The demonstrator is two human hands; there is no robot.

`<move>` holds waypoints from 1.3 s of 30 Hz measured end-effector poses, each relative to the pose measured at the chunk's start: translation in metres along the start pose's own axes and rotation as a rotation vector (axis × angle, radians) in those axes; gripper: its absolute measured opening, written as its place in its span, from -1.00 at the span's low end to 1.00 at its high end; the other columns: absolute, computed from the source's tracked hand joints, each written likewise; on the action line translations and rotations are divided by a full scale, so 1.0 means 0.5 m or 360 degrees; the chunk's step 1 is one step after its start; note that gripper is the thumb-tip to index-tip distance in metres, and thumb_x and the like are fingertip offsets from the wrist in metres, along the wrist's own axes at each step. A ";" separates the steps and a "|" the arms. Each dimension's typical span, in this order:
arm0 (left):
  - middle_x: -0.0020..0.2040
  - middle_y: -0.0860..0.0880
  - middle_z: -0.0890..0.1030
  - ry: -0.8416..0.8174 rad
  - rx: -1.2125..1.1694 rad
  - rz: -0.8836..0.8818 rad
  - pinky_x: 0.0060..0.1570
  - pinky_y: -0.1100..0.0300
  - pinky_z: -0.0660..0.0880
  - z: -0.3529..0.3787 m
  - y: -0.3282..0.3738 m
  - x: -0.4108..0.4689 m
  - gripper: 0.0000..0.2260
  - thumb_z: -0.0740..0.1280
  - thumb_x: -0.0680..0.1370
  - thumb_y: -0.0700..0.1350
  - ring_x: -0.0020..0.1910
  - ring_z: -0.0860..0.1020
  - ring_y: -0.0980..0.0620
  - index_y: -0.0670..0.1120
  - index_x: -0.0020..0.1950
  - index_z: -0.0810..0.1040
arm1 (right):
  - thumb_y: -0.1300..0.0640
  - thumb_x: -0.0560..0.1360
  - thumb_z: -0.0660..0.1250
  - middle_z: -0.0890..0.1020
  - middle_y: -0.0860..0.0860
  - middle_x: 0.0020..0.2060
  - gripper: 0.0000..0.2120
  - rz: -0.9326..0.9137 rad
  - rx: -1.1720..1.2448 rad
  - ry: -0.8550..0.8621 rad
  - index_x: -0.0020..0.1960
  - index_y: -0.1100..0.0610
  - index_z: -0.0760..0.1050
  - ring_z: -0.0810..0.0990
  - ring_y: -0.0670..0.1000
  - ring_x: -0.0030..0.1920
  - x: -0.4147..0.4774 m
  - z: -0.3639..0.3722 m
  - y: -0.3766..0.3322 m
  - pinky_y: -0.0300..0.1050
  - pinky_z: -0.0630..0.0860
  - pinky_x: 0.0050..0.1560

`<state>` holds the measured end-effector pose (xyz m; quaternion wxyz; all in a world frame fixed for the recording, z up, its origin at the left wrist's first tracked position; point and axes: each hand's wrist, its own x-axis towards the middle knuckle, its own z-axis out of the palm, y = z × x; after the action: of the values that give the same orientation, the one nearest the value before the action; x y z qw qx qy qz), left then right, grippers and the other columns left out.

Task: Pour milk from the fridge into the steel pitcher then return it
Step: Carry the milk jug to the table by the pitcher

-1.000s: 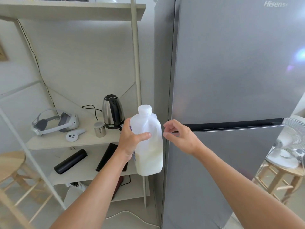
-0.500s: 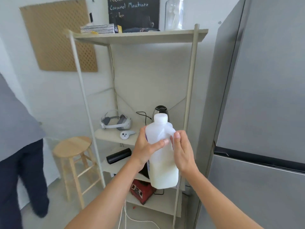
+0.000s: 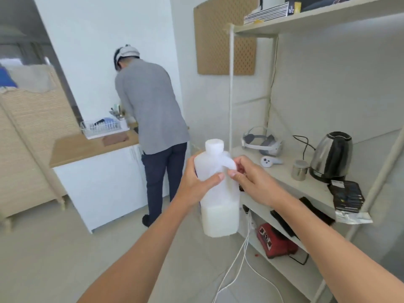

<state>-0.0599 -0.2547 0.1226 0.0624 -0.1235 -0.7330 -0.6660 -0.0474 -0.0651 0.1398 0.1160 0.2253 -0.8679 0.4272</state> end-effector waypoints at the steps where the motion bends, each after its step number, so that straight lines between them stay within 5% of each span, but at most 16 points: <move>1: 0.25 0.11 0.55 0.0066 0.0043 -0.0002 0.17 0.03 0.59 -0.030 0.000 -0.011 -0.30 0.54 0.28 0.11 0.21 0.59 0.13 0.09 0.36 0.37 | 0.04 0.64 0.21 0.55 -0.13 -0.19 -0.93 -0.0031 0.0037 -0.0071 -0.02 -0.01 0.41 0.49 -0.22 -0.24 0.013 0.020 -0.012 -0.27 0.43 -0.19; 6: 0.20 0.12 0.58 0.0336 0.0073 -0.0067 0.18 0.00 0.60 -0.149 0.007 -0.072 -0.37 0.57 0.32 0.08 0.18 0.61 0.14 0.11 0.31 0.39 | -0.17 0.57 0.15 0.58 0.03 -0.21 -0.72 -0.0136 0.0044 -0.0222 -0.13 0.01 0.41 0.57 0.11 -0.14 0.068 0.127 -0.072 0.22 0.55 -0.04; 10: 0.23 0.10 0.55 0.0498 0.0163 -0.0110 0.17 0.04 0.60 -0.257 0.021 -0.121 -0.36 0.55 0.37 0.09 0.22 0.58 0.09 0.10 0.34 0.33 | 0.02 0.63 0.18 0.55 0.04 -0.24 -0.76 -0.0322 0.0069 -0.0281 -0.11 0.15 0.41 0.53 0.08 -0.20 0.107 0.219 -0.145 0.14 0.49 -0.10; 21: 0.29 -0.01 0.52 0.0718 0.0287 -0.0210 0.11 0.22 0.53 -0.576 0.047 -0.314 -0.33 0.54 0.38 -0.08 0.28 0.56 0.08 -0.03 0.41 0.31 | -0.04 0.64 0.16 0.55 -0.04 -0.22 -0.80 -0.0537 0.0175 -0.0696 -0.13 0.00 0.38 0.59 0.08 -0.15 0.152 0.480 -0.380 0.20 0.61 -0.05; 28: 0.22 0.01 0.57 0.0879 0.0496 -0.0280 -0.03 0.35 0.53 -0.766 0.082 -0.465 -0.44 0.54 0.43 -0.12 0.15 0.61 0.13 -0.05 0.35 0.39 | -0.09 0.59 0.19 0.60 0.06 -0.18 -0.74 -0.0701 0.0337 -0.0877 -0.07 0.09 0.45 0.60 0.14 -0.13 0.149 0.642 -0.542 0.26 0.59 -0.07; 33: 0.14 -0.03 0.65 0.1067 0.0624 -0.0302 0.12 0.09 0.59 -0.875 0.098 -0.578 -0.54 0.56 0.40 -0.13 0.12 0.65 0.05 -0.04 0.25 0.51 | -0.09 0.59 0.19 0.61 0.11 -0.18 -0.74 -0.0878 0.0429 -0.1018 -0.07 0.10 0.45 0.60 0.19 -0.13 0.139 0.761 -0.652 0.28 0.57 -0.07; 36: 0.02 0.16 0.67 0.1227 0.0711 -0.0355 -0.02 0.25 0.59 -0.934 0.100 -0.649 -0.62 0.56 0.43 -0.18 0.03 0.65 0.17 0.02 0.15 0.50 | -0.10 0.57 0.19 0.61 0.10 -0.18 -0.72 -0.0991 0.0489 -0.1130 -0.06 0.13 0.46 0.60 0.18 -0.12 0.131 0.834 -0.714 0.27 0.57 -0.06; 39: 0.13 -0.03 0.65 0.1373 0.0806 -0.0452 0.08 -0.04 0.63 -0.972 0.120 -0.716 -0.48 0.59 0.38 -0.03 0.09 0.66 0.00 -0.07 0.26 0.49 | -0.13 0.53 0.18 0.62 0.08 -0.20 -0.70 -0.1128 0.0551 -0.1235 -0.07 0.10 0.46 0.61 0.16 -0.14 0.121 0.906 -0.775 0.25 0.57 -0.09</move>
<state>0.2648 -0.7666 0.1395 0.2958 0.2820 -0.7882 -0.4601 0.0858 -0.6493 0.1553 -0.1144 0.6604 -0.6351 0.3840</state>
